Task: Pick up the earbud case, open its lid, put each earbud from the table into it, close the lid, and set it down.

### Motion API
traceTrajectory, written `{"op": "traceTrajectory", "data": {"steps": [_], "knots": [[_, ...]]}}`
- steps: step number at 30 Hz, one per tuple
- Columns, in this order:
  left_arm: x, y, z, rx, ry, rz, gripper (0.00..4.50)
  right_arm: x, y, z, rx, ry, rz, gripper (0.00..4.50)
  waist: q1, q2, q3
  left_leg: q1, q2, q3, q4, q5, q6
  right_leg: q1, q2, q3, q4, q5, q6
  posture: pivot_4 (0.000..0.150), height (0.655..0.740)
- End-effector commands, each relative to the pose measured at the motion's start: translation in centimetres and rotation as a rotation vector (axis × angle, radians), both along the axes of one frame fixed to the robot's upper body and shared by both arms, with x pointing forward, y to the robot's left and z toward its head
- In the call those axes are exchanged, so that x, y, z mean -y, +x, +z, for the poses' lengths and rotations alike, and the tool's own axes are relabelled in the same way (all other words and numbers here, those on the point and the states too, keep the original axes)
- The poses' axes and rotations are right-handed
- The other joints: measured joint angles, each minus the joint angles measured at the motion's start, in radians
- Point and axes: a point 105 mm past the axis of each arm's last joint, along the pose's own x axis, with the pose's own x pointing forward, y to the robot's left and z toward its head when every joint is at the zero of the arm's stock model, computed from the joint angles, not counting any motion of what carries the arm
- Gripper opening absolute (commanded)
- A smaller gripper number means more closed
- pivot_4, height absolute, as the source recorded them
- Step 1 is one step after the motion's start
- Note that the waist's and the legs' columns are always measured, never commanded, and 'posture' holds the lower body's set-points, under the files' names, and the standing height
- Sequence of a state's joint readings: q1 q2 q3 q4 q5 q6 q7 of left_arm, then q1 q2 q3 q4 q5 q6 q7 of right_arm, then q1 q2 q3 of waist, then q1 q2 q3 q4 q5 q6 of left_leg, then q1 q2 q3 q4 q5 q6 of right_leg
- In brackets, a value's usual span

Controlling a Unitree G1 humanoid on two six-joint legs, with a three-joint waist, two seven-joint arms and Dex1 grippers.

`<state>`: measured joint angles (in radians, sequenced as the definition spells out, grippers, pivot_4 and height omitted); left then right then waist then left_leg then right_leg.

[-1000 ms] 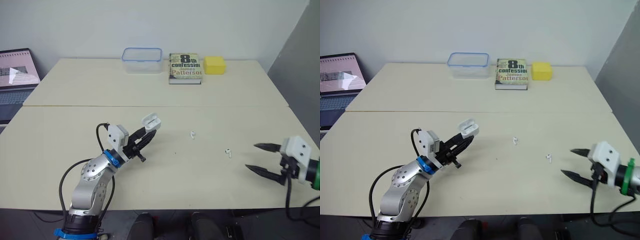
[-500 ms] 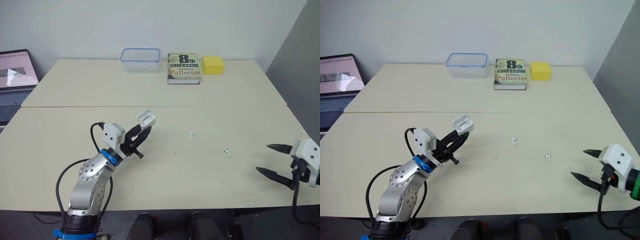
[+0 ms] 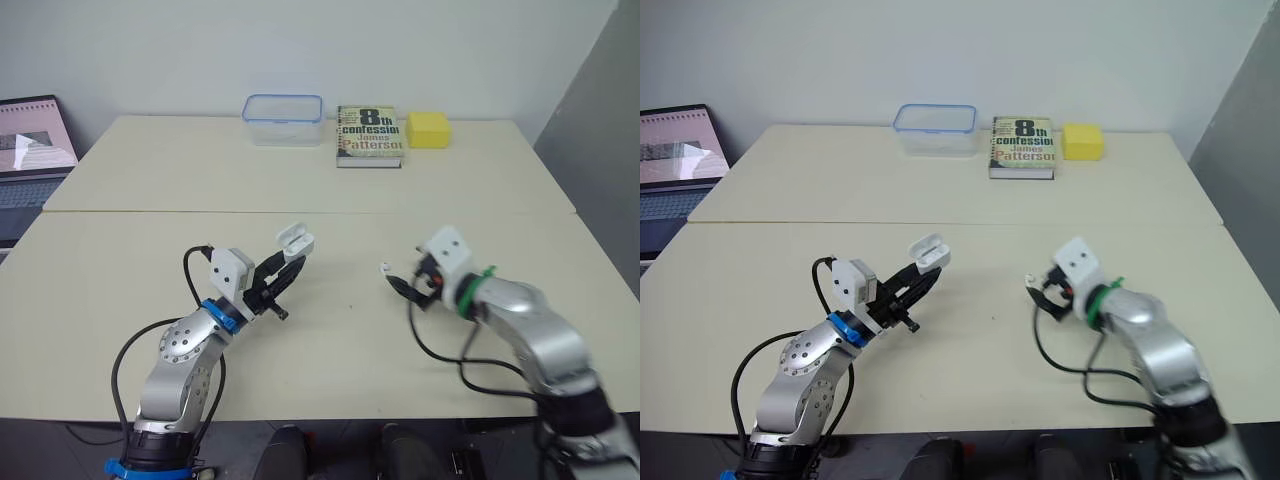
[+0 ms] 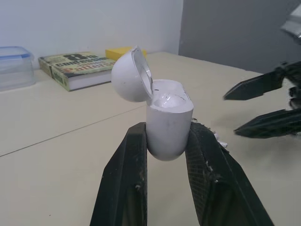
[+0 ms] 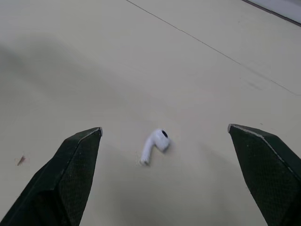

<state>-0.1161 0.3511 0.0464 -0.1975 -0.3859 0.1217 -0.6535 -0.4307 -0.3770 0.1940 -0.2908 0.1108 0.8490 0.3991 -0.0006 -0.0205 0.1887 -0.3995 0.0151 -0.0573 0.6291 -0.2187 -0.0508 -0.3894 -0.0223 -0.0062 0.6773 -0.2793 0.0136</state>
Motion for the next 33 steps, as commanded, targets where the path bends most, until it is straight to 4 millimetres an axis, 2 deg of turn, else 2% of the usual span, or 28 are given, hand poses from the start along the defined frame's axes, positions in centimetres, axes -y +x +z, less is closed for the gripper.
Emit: {"op": "traceTrajectory", "data": {"steps": [1,6,10,11,14,19,22,23,28,30,33], "knots": [[0.0,-0.2,1.1,0.054,0.014,-0.015,0.77,-0.1,1.7,-0.6,0.031,-0.030,-0.098,4.50,0.001,0.000,0.000,0.000,-0.001,0.000,0.000,0.000,0.000,0.000,-0.001,0.000,0.000,0.000,0.000,0.150,0.7400],[0.1,-0.2,1.0,0.055,0.017,-0.019,0.77,-0.5,2.6,-2.9,-0.001,-0.005,-0.194,4.50,-0.004,0.000,0.000,0.000,0.000,0.000,0.000,0.000,0.000,0.000,0.000,0.000,0.001,0.000,0.000,0.150,0.7400],[0.3,-0.2,0.9,0.053,0.018,-0.021,0.77,-0.7,2.6,-4.0,-0.038,0.041,-0.243,4.50,-0.009,0.000,-0.001,0.003,0.001,0.001,0.000,0.000,0.000,0.001,0.001,0.001,0.002,0.000,0.001,0.150,0.7400],[0.3,-0.2,0.9,0.052,0.018,-0.022,0.77,-0.8,2.5,-4.2,-0.053,0.049,-0.245,4.33,-0.009,0.000,-0.001,0.003,0.001,0.001,0.000,0.000,0.000,0.001,0.001,0.001,0.002,0.000,0.001,0.150,0.7400],[0.4,-0.2,0.8,0.051,0.018,-0.022,0.77,-0.9,2.1,-4.4,-0.084,0.066,-0.246,3.60,-0.011,0.000,-0.001,0.003,0.002,0.001,0.000,0.000,0.000,0.001,0.001,0.001,0.003,0.000,0.001,0.150,0.7400],[0.4,-0.1,0.6,0.047,0.017,-0.020,0.77,-1.3,1.1,-4.2,-0.133,0.100,-0.213,1.85,-0.005,0.000,-0.001,0.002,0.001,0.000,0.000,0.000,0.000,0.001,0.001,0.000,0.002,0.000,0.001,0.150,0.7400],[0.5,-0.1,0.6,0.046,0.016,-0.020,0.77,-1.3,0.8,-3.3,-0.134,0.117,-0.187,0.72,-0.005,0.000,-0.001,0.002,0.001,0.000,0.000,0.000,0.000,0.001,0.001,0.000,0.002,0.000,0.001,0.150,0.7400],[0.5,-0.1,0.6,0.045,0.016,-0.020,0.77,-1.5,0.6,-2.8,-0.134,0.127,-0.157,0.46,-0.005,0.000,-0.001,0.001,0.001,0.000,0.000,0.000,0.000,0.001,0.001,0.000,0.002,0.000,0.001,0.150,0.7400],[0.7,-0.3,0.6,0.043,0.010,-0.020,0.77,-2.8,-1.7,-0.1,-0.088,0.084,0.156,0.45,-0.006,0.001,-0.001,0.001,0.001,0.000,0.000,0.000,0.000,0.000,0.001,0.000,0.001,-0.001,0.002,0.150,0.7400],[0.8,-0.5,0.7,0.043,0.009,-0.022,0.77,-2.3,-3.2,0.7,-0.054,0.012,0.316,0.45,-0.006,0.001,0.000,0.001,0.001,0.000,0.000,0.000,0.001,0.000,0.001,-0.001,0.001,-0.001,0.002,0.150,0.7400],[0.8,-0.9,0.7,0.039,0.009,-0.022,0.77,-0.2,-5.7,1.6,-0.030,-0.100,0.556,0.45,-0.006,0.001,0.000,0.000,0.001,-0.001,0.000,0.000,0.001,0.000,0.000,-0.002,-0.001,-0.001,0.002,0.150,0.7400]]}}
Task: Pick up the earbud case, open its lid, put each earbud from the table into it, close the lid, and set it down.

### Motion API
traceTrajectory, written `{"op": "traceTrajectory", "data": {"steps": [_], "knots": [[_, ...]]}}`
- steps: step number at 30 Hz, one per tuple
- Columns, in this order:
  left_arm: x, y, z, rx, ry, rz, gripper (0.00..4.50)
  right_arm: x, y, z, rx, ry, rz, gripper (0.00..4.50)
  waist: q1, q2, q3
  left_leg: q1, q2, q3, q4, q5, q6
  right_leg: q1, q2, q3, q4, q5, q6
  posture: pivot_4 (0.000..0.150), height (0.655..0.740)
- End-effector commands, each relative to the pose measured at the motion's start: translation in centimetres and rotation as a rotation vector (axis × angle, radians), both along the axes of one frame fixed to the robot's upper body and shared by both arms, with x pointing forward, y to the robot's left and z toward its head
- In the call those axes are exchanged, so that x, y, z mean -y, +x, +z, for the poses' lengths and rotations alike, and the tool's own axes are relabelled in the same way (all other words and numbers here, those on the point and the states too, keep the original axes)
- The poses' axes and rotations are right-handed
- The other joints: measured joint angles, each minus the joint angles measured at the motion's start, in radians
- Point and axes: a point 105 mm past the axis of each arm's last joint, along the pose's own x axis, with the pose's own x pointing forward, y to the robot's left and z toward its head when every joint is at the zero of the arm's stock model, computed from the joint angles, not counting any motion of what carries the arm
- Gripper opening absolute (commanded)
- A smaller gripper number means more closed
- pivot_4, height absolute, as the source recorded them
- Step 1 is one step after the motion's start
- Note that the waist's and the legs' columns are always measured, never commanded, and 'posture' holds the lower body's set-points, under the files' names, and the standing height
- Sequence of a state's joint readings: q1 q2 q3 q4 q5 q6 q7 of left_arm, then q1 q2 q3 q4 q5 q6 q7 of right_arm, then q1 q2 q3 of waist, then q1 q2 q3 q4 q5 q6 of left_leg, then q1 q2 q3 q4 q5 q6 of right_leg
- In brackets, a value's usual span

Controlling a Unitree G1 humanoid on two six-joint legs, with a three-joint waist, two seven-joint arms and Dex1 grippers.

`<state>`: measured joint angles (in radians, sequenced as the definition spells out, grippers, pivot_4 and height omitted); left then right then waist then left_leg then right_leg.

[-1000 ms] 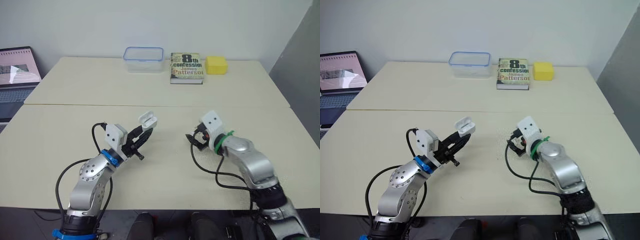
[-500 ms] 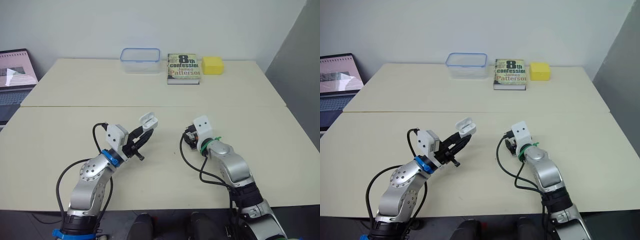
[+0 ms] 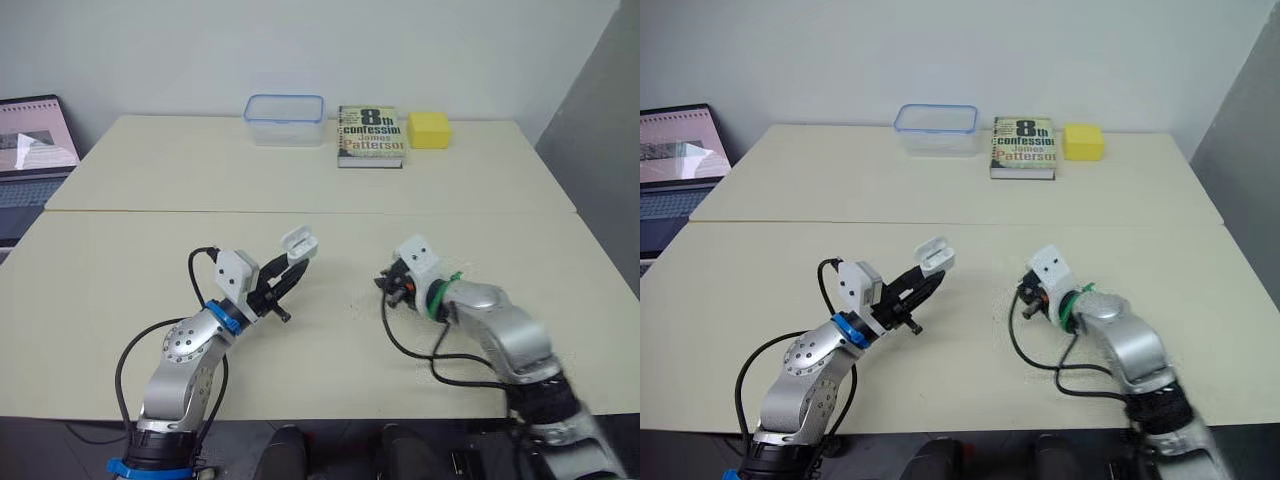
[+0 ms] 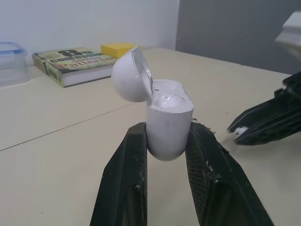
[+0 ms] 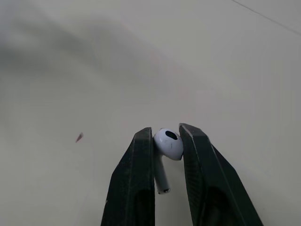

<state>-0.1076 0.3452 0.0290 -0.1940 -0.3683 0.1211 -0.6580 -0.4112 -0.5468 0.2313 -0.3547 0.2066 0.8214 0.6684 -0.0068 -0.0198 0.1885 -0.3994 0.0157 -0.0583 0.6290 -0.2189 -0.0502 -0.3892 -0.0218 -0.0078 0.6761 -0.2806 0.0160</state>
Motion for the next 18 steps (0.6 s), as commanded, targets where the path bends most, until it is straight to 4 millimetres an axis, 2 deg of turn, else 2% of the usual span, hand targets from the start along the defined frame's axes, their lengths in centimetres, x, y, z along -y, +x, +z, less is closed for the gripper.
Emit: {"op": "traceTrajectory", "data": {"steps": [1,6,9,12,18], "knots": [[0.4,-0.8,1.3,0.052,-0.005,-0.009,0.77,0.9,-3.5,1.9,0.060,-0.068,0.334,0.45,0.002,0.000,0.000,0.000,0.000,0.000,0.000,0.000,0.000,0.000,0.000,0.000,0.000,0.000,0.000,0.150,0.7400],[0.4,-1.7,1.3,0.041,0.006,-0.016,0.77,5.8,-6.8,0.6,-0.063,-0.299,0.562,0.45,0.002,-0.001,0.001,0.000,0.000,0.000,0.000,0.000,0.000,0.000,0.000,0.000,-0.002,0.000,0.000,0.150,0.7400],[0.3,-2.1,1.3,0.030,0.010,-0.011,0.77,8.9,-8.2,-0.8,-0.163,-0.429,0.621,0.45,0.002,-0.001,0.001,0.001,0.000,0.001,0.000,0.000,0.000,0.001,0.000,0.000,-0.002,0.000,0.000,0.150,0.7400],[0.3,-2.6,1.2,0.015,0.012,-0.015,0.77,11.1,-7.8,-1.9,-0.185,-0.515,0.616,0.45,0.000,-0.001,0.001,0.001,0.001,0.001,0.000,0.000,0.000,0.001,0.000,0.000,-0.001,0.000,0.000,0.150,0.7400],[0.5,-2.8,1.0,-0.004,0.017,-0.023,0.77,12.5,-7.3,-3.3,-0.196,-0.577,0.648,0.45,0.002,-0.001,0.001,0.001,0.000,0.002,0.000,0.000,0.000,0.001,0.000,0.001,-0.002,0.000,0.000,0.150,0.7400]]}}
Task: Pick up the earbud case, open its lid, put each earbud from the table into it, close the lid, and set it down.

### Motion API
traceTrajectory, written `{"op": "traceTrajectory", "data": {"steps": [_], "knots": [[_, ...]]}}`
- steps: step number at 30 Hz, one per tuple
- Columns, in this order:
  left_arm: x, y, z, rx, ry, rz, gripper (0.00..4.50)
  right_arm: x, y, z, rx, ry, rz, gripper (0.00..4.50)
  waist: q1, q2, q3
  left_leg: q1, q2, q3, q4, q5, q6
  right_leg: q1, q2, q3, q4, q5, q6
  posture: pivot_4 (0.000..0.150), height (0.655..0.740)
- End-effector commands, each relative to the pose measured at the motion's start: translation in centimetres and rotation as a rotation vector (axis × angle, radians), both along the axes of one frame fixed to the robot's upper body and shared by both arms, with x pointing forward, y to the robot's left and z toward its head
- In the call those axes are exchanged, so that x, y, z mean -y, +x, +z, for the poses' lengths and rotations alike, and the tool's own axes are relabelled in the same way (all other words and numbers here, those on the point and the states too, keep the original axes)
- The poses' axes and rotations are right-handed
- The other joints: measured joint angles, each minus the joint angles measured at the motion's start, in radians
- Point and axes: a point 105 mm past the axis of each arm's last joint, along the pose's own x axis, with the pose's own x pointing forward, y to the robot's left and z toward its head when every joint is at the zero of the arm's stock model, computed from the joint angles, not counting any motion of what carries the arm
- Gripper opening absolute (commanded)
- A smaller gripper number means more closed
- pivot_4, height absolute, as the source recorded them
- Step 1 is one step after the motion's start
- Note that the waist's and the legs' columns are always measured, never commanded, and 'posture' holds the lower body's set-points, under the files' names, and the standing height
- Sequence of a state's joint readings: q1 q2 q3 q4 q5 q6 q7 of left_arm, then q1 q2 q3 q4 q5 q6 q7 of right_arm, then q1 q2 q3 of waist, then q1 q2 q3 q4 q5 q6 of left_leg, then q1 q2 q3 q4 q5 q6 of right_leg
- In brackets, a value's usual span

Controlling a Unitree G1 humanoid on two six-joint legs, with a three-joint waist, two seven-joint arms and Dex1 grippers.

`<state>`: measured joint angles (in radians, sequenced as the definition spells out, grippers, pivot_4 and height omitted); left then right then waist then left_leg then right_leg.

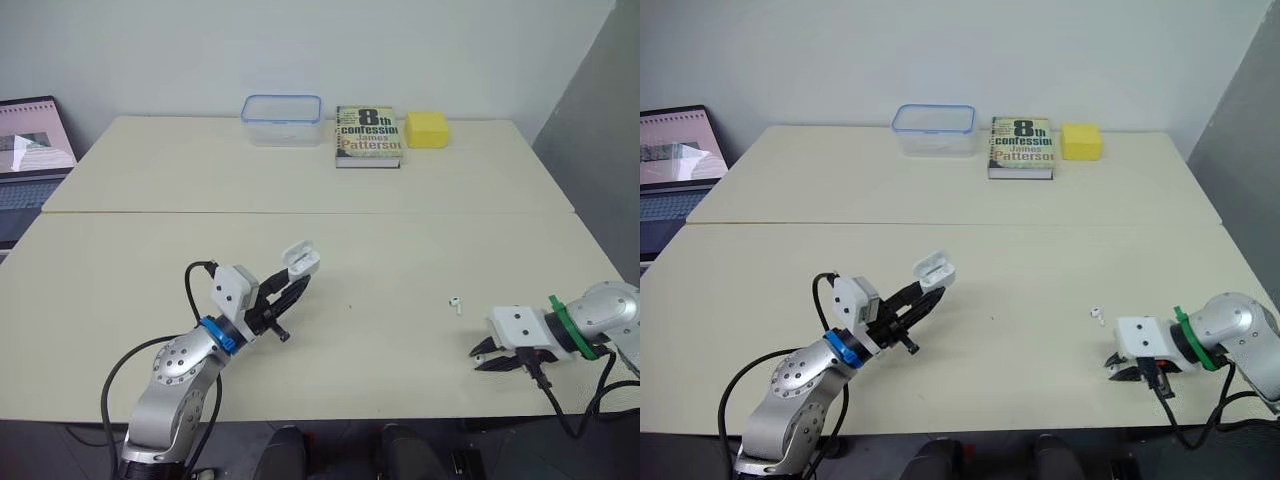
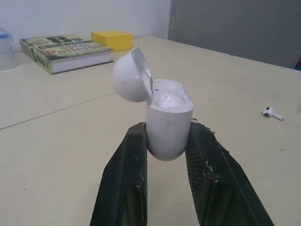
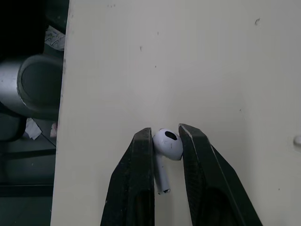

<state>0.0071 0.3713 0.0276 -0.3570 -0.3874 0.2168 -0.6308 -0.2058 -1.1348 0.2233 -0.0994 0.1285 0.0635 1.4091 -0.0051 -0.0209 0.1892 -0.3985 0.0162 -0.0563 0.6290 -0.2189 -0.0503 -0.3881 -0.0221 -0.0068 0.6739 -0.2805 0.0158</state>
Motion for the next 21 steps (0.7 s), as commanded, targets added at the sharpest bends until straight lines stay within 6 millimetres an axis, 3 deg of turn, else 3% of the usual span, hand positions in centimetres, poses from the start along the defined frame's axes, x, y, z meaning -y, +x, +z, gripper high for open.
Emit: {"op": "traceTrajectory", "data": {"steps": [1,6,7,9,14,21], "knots": [[0.4,-0.4,1.4,0.051,-0.002,-0.019,0.77,0.0,0.3,-0.1,0.026,-0.028,0.050,0.45,0.000,0.000,0.000,0.000,0.000,0.000,0.000,0.000,0.000,0.000,0.000,0.000,0.000,0.000,0.000,0.150,0.7400],[0.4,-0.3,1.3,0.050,-0.001,-0.017,0.77,-0.3,0.0,-0.8,-0.027,-0.042,0.057,0.45,0.000,0.000,0.000,0.001,0.000,0.000,0.000,0.000,0.000,0.001,0.000,0.000,0.000,0.000,0.000,0.150,0.7400],[0.4,-0.3,1.3,0.051,-0.001,-0.016,0.77,-0.3,0.0,-0.9,-0.030,-0.041,0.059,1.01,0.000,0.000,0.000,0.001,0.000,0.000,0.000,0.000,0.000,0.001,0.000,0.000,0.000,0.000,0.000,0.150,0.7400],[0.4,-0.3,1.3,0.052,0.000,-0.014,0.77,-0.5,0.1,-0.9,-0.035,-0.030,0.056,1.43,0.000,0.000,0.000,0.001,0.000,0.000,0.000,0.000,0.000,0.001,0.000,0.000,0.000,0.000,0.000,0.150,0.7400],[0.3,-0.2,1.2,0.052,0.002,-0.008,0.77,-0.3,1.4,-0.2,0.066,-0.024,0.081,3.06,-0.003,-0.001,-0.001,0.004,0.001,0.000,0.000,0.000,0.000,0.003,0.000,0.000,0.001,0.000,0.000,0.150,0.7400],[0.4,-0.4,0.9,0.043,0.001,-0.008,0.77,-1.8,0.0,4.5,0.100,0.047,0.044,3.10,0.004,0.001,0.000,0.000,0.000,0.000,0.000,0.000,0.000,0.000,0.000,0.000,0.001,0.000,0.000,0.150,0.7400]]}}
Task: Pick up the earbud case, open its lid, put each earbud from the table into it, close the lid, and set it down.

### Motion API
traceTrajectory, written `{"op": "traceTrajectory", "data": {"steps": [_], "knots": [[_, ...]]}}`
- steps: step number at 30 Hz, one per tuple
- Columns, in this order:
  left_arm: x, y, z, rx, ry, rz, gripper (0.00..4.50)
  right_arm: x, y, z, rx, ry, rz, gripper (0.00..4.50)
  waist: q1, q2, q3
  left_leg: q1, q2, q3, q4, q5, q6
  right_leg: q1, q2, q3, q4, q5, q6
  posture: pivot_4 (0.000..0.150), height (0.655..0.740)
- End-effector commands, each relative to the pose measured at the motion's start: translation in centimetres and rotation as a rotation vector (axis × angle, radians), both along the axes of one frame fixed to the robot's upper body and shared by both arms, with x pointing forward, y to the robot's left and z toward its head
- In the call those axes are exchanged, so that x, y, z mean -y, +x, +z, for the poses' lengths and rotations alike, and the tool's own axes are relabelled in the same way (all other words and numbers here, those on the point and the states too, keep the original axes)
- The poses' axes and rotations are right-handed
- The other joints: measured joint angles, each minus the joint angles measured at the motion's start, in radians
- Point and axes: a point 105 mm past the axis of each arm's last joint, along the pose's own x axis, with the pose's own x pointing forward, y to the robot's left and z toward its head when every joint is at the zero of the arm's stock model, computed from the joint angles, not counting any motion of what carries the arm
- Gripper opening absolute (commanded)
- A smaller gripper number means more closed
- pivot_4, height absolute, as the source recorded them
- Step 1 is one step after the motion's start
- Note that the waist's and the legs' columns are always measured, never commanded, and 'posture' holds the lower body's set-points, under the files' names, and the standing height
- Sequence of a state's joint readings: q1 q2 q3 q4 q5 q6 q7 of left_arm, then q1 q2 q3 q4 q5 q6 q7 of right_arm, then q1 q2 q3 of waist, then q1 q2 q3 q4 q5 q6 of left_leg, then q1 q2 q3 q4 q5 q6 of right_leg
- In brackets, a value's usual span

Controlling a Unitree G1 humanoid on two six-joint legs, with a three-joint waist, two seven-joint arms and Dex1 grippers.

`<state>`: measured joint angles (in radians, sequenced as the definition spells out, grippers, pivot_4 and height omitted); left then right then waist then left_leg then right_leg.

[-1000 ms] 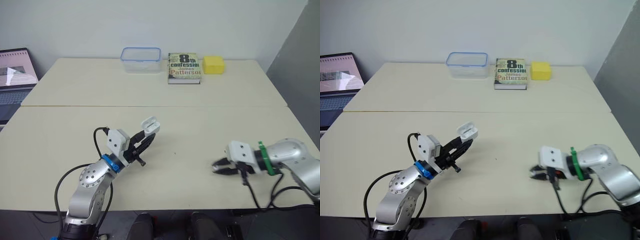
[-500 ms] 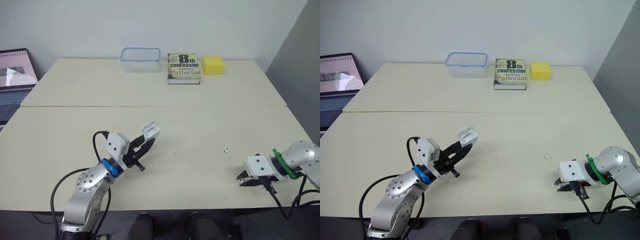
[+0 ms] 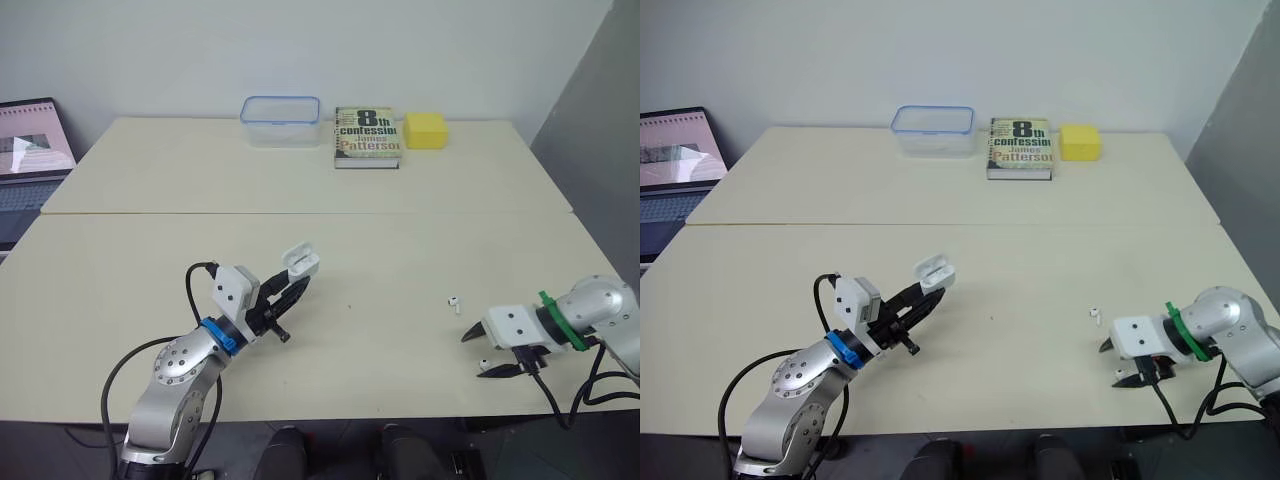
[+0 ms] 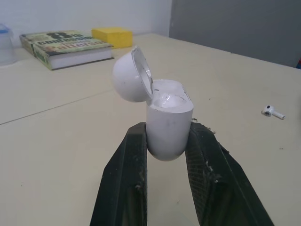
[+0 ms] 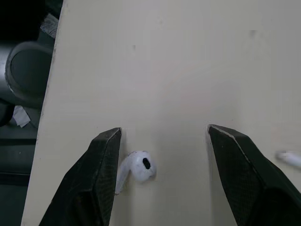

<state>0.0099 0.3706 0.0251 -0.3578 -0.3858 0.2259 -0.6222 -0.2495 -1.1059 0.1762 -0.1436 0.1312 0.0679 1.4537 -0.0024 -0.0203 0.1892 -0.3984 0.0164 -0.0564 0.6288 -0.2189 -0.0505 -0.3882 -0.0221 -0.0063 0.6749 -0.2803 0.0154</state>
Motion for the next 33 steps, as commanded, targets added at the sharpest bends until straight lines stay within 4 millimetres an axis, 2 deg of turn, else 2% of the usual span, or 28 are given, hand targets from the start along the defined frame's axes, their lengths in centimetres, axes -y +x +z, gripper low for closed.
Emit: {"op": "traceTrajectory", "data": {"steps": [1,6,12,21,26,29,33], "knots": [[0.4,-0.5,1.0,0.052,0.001,-0.016,0.77,-0.4,-0.7,2.7,0.056,-0.033,-0.047,3.10,0.003,0.000,0.000,0.000,0.000,-0.001,0.000,0.000,0.000,0.000,0.000,-0.001,0.000,0.000,0.000,0.150,0.7400],[0.7,-0.5,0.6,0.041,-0.002,-0.020,0.77,-0.3,-1.5,2.3,0.066,-0.184,-0.228,3.10,0.005,0.000,0.000,0.000,0.000,-0.001,0.000,0.000,0.000,0.000,0.000,-0.001,-0.001,0.000,0.000,0.150,0.7400],[1.0,-0.5,0.2,0.030,-0.006,-0.017,0.77,-0.3,-1.3,0.4,0.049,-0.207,-0.360,3.10,0.004,0.000,0.000,0.000,0.000,0.000,0.000,0.000,0.000,0.000,-0.001,-0.001,-0.001,0.000,0.000,0.150,0.7400],[0.8,-0.7,0.1,0.022,-0.005,-0.004,0.77,1.0,-1.5,-1.8,-0.017,-0.244,-0.442,3.10,0.003,0.000,0.000,-0.001,-0.001,0.000,0.000,0.000,0.000,0.000,-0.001,-0.001,-0.001,0.000,0.000,0.150,0.7400],[0.8,-0.6,0.1,0.023,-0.005,0.000,0.77,1.3,-1.8,-2.4,-0.049,-0.239,-0.469,3.10,0.003,-0.002,-0.001,-0.001,-0.001,0.000,0.000,0.000,0.000,0.001,-0.001,-0.001,-0.002,0.000,0.000,0.150,0.7400],[0.9,-0.5,0.1,0.024,-0.007,0.002,0.77,1.4,-2.0,-2.6,-0.073,-0.233,-0.490,2.50,0.003,-0.002,-0.001,0.000,-0.001,-0.001,0.001,0.000,0.000,0.001,-0.001,-0.001,-0.002,0.000,0.000,0.150,0.7400],[1.0,-0.5,0.2,0.026,-0.011,0.001,0.77,1.8,-2.2,-2.8,-0.085,-0.241,-0.506,1.21,0.003,-0.003,-0.002,0.000,-0.001,-0.001,0.001,0.000,0.000,0.002,-0.001,-0.001,-0.002,0.000,0.000,0.150,0.7400]]}}
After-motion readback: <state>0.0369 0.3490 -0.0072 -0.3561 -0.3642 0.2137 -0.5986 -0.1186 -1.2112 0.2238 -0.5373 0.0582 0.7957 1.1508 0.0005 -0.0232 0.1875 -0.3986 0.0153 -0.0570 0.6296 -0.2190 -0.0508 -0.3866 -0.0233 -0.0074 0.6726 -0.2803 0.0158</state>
